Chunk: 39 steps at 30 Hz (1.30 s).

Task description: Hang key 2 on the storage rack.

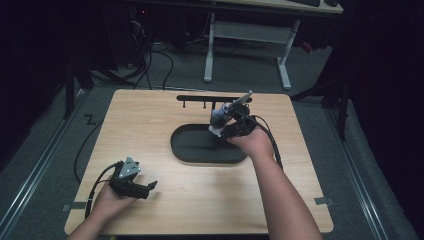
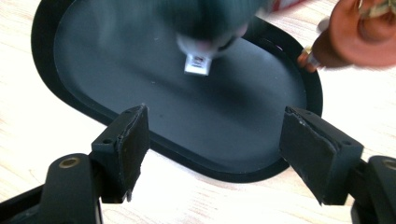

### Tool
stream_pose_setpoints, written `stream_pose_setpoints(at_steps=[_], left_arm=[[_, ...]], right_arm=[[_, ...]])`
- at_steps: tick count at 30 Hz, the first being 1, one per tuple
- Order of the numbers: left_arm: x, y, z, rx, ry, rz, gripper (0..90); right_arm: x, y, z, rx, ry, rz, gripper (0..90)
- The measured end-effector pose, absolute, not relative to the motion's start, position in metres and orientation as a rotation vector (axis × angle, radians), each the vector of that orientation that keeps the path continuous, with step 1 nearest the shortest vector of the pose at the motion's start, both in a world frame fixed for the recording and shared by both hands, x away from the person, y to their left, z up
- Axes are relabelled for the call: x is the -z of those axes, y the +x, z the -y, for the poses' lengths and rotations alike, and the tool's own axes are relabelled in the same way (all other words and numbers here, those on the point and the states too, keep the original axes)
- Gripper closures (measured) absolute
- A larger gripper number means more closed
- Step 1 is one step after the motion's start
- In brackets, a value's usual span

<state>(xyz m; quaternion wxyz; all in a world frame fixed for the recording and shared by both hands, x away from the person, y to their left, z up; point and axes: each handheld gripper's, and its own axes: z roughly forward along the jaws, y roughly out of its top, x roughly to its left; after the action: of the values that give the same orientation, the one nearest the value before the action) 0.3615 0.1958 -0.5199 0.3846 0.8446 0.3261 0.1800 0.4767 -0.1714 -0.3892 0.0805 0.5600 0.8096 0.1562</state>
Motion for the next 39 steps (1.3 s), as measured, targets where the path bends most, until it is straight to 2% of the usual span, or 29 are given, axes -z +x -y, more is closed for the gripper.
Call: stream_pose_setpoints(at_steps=[7,16,28,32,34,39], left_arm=[[0.520,0.360,-0.194,-0.463,2.151,-0.821,3.9],[0.521,0.356,-0.188,-0.436,2.152,-0.798,4.4],[0.519,0.349,-0.178,-0.412,2.139,-0.761,5.4],[0.519,0.347,-0.178,-0.407,2.122,-0.775,5.6],[0.521,0.348,-0.178,-0.404,2.123,-0.789,5.6],[0.522,0.347,-0.176,-0.417,2.132,-0.795,5.6]], right_arm=[[0.401,0.448,0.188,-0.474,1.664,-2.407,28.4],[0.448,0.396,0.213,-0.556,1.635,-2.363,29.8],[0.518,0.318,0.224,-0.818,1.406,-2.238,28.0],[0.524,0.294,0.230,-0.933,1.375,-2.120,24.4],[0.512,0.285,0.237,-0.989,1.351,-2.088,22.8],[0.512,0.282,0.252,-1.041,1.408,-2.031,22.3]])
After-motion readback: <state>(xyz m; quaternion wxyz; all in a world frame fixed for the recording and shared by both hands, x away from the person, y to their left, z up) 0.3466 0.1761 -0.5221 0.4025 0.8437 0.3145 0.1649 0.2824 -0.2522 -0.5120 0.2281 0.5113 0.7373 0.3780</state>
